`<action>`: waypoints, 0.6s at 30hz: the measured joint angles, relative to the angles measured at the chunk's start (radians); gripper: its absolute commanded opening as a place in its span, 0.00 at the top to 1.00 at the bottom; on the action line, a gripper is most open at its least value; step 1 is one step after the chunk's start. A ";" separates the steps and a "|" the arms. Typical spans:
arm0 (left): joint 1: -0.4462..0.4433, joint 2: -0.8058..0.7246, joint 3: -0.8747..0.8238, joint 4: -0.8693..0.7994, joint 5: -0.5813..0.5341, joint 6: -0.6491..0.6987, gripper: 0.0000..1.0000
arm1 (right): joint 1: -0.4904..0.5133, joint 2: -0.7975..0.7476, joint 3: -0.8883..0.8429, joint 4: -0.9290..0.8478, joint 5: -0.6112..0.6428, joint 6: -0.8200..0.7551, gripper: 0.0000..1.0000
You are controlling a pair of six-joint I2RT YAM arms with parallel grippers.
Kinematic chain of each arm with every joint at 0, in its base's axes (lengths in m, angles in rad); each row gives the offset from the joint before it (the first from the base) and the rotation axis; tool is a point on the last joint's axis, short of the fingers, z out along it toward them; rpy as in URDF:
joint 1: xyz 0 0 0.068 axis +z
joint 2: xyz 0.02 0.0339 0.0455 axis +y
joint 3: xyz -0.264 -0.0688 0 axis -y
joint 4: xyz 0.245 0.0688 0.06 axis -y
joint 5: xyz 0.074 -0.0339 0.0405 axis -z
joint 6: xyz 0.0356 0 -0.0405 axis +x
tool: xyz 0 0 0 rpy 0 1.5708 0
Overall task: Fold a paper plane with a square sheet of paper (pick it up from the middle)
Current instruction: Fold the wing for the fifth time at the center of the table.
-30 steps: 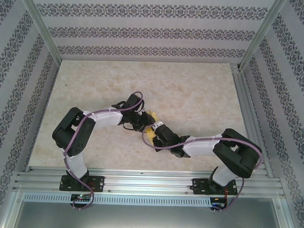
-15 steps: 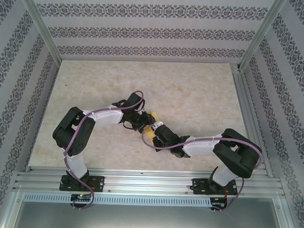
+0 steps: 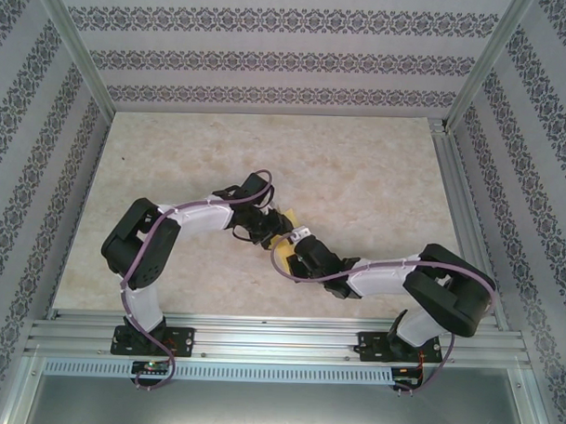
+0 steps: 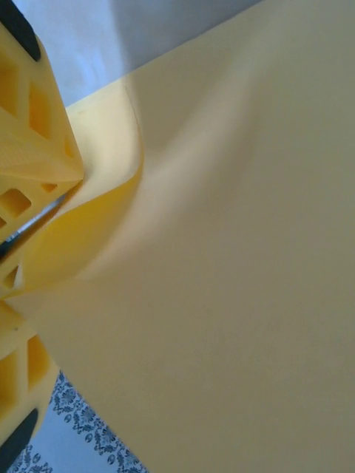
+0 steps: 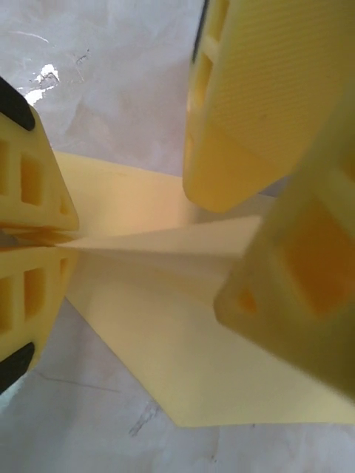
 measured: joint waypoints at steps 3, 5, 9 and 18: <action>-0.008 0.000 0.005 -0.009 0.008 0.004 0.58 | -0.021 -0.033 -0.050 0.058 -0.021 0.029 0.90; -0.010 0.000 0.009 -0.013 0.012 0.006 0.59 | -0.027 -0.039 -0.069 0.089 -0.036 0.044 0.92; -0.011 0.000 0.021 -0.022 0.018 0.010 0.66 | -0.027 -0.038 -0.073 0.130 -0.058 0.060 0.95; -0.012 0.000 0.021 -0.031 0.018 0.016 0.74 | -0.027 -0.027 -0.073 0.167 -0.067 0.074 0.91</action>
